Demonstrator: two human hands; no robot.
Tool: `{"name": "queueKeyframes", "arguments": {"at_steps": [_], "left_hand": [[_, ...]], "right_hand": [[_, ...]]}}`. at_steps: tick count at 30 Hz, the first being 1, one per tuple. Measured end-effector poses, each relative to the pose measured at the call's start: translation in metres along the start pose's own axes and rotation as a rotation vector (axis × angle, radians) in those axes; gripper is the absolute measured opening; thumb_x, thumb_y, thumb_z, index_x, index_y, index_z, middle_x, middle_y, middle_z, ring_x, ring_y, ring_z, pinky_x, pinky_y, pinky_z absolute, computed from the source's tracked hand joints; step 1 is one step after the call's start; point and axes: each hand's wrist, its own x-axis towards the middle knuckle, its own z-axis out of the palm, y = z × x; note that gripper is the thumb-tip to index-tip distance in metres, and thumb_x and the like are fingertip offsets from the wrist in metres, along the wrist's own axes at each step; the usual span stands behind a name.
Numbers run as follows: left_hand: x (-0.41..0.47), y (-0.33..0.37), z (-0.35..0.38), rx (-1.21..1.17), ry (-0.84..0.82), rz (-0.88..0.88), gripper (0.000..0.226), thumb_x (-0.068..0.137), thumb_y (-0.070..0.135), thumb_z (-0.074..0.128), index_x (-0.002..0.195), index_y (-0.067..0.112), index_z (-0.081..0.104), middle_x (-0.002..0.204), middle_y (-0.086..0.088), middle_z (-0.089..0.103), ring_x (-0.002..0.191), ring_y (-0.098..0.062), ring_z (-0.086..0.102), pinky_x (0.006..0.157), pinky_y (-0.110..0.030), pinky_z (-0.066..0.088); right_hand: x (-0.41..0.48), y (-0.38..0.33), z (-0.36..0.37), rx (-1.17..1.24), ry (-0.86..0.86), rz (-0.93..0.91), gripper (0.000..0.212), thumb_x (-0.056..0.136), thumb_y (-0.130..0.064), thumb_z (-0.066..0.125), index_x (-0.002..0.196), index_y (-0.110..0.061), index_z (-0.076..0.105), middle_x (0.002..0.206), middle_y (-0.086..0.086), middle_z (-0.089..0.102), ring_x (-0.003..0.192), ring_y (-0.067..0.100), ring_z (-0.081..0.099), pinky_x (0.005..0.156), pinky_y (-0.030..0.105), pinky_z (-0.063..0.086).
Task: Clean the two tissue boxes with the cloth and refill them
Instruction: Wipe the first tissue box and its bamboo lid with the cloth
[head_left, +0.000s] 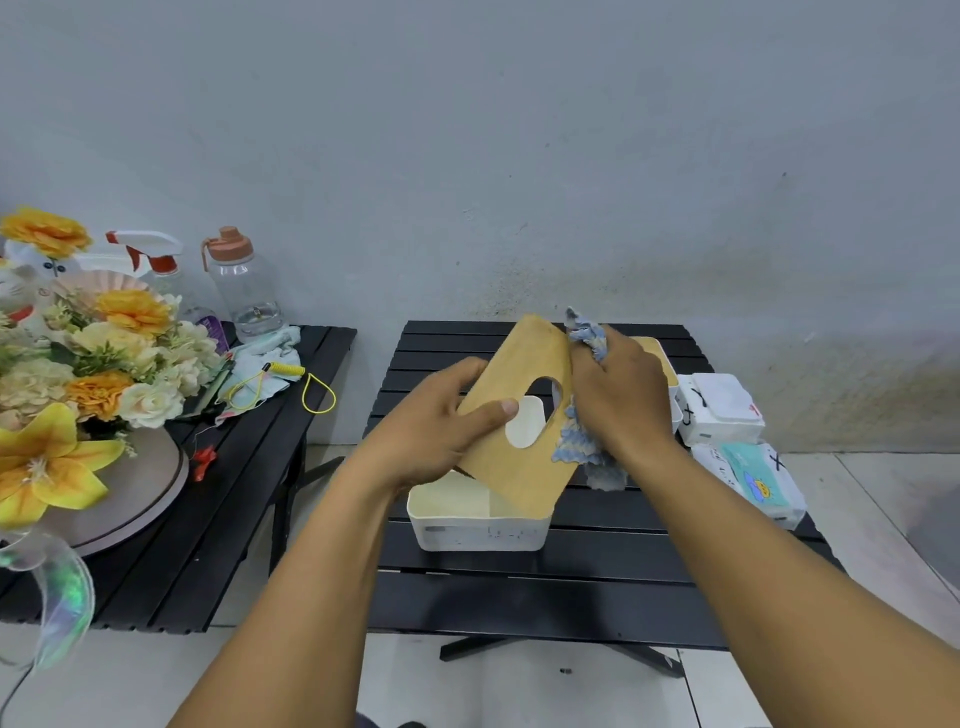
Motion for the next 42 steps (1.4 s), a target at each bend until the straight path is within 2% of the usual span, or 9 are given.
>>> {"name": "queueKeyframes", "arguments": {"at_steps": [5,9,12,15,17,28,32,36,42], "left_hand": [[0.015,0.028,-0.018,0.171,-0.138,0.054,0.023,0.098,0.032,0.071,0.121,0.030,0.068,0.111,-0.003,0.072,0.101,-0.032,0.071,0.086,-0.056,0.059],[0.025,0.053,-0.029,0.380,-0.281,0.023,0.024,0.097,0.034,0.072,0.120,0.031,0.069,0.109,0.006,0.075,0.095,-0.020,0.075,0.085,-0.046,0.063],[0.028,0.051,-0.024,0.414,-0.087,0.063,0.021,0.087,0.037,0.082,0.105,0.028,0.076,0.095,0.009,0.076,0.082,-0.008,0.072,0.073,-0.028,0.056],[0.022,0.023,-0.002,-0.144,0.311,0.037,0.029,0.079,0.026,0.089,0.102,0.020,0.072,0.089,0.002,0.079,0.078,-0.010,0.074,0.070,-0.031,0.058],[0.017,0.002,0.017,-0.425,0.384,0.015,0.023,0.089,0.020,0.081,0.107,0.017,0.066,0.093,-0.007,0.081,0.086,-0.023,0.078,0.078,-0.044,0.062],[0.021,0.034,-0.013,0.001,0.211,0.336,0.021,0.101,0.016,0.067,0.122,0.016,0.069,0.092,0.000,0.071,0.076,-0.006,0.062,0.067,-0.020,0.050],[0.026,0.041,-0.007,0.222,0.041,0.332,0.022,0.101,0.023,0.067,0.122,0.021,0.071,0.103,-0.003,0.074,0.088,-0.015,0.068,0.076,-0.028,0.055],[0.032,0.045,-0.001,0.379,-0.091,0.277,0.019,0.098,0.029,0.070,0.117,0.026,0.074,0.106,0.003,0.076,0.098,-0.020,0.070,0.088,-0.048,0.057],[0.026,0.016,0.020,-0.032,0.279,0.185,0.024,0.090,0.028,0.080,0.111,0.021,0.072,0.099,0.006,0.078,0.090,-0.011,0.074,0.077,-0.029,0.062]], "right_hand": [[0.006,-0.007,-0.005,0.042,0.003,-0.016,0.048,0.102,-0.047,0.042,0.060,-0.024,0.045,0.061,-0.005,0.053,0.064,0.017,0.051,0.061,0.033,0.033],[0.004,-0.007,-0.004,0.159,0.002,0.020,0.055,0.097,-0.057,0.048,0.054,-0.025,0.038,0.048,-0.011,0.043,0.056,0.011,0.044,0.058,0.032,0.032],[0.003,-0.006,-0.003,0.204,0.077,0.053,0.054,0.097,-0.056,0.050,0.055,-0.023,0.040,0.048,-0.011,0.043,0.051,0.006,0.041,0.054,0.030,0.031],[0.006,-0.009,0.000,0.311,0.228,0.168,0.050,0.098,-0.055,0.049,0.059,-0.024,0.043,0.055,-0.008,0.045,0.054,0.007,0.044,0.054,0.030,0.031],[0.009,-0.011,0.002,0.336,0.296,0.182,0.042,0.098,-0.055,0.050,0.067,-0.027,0.049,0.061,-0.011,0.050,0.059,0.003,0.049,0.055,0.026,0.034],[0.008,-0.007,-0.006,0.187,0.314,-0.081,0.028,0.103,-0.038,0.047,0.079,-0.027,0.054,0.065,-0.013,0.055,0.062,-0.001,0.052,0.052,0.014,0.034],[-0.003,-0.016,0.003,0.155,0.193,-0.142,0.040,0.102,-0.038,0.048,0.063,-0.033,0.042,0.056,-0.010,0.048,0.055,0.004,0.048,0.052,0.025,0.030],[-0.005,-0.022,0.002,0.206,0.157,-0.142,0.041,0.098,-0.050,0.050,0.064,-0.028,0.046,0.056,-0.009,0.050,0.059,0.002,0.052,0.051,0.017,0.034],[0.008,-0.020,0.001,0.428,0.321,0.105,0.038,0.096,-0.053,0.055,0.067,-0.028,0.052,0.061,-0.012,0.052,0.055,-0.002,0.049,0.054,0.016,0.036]]}}
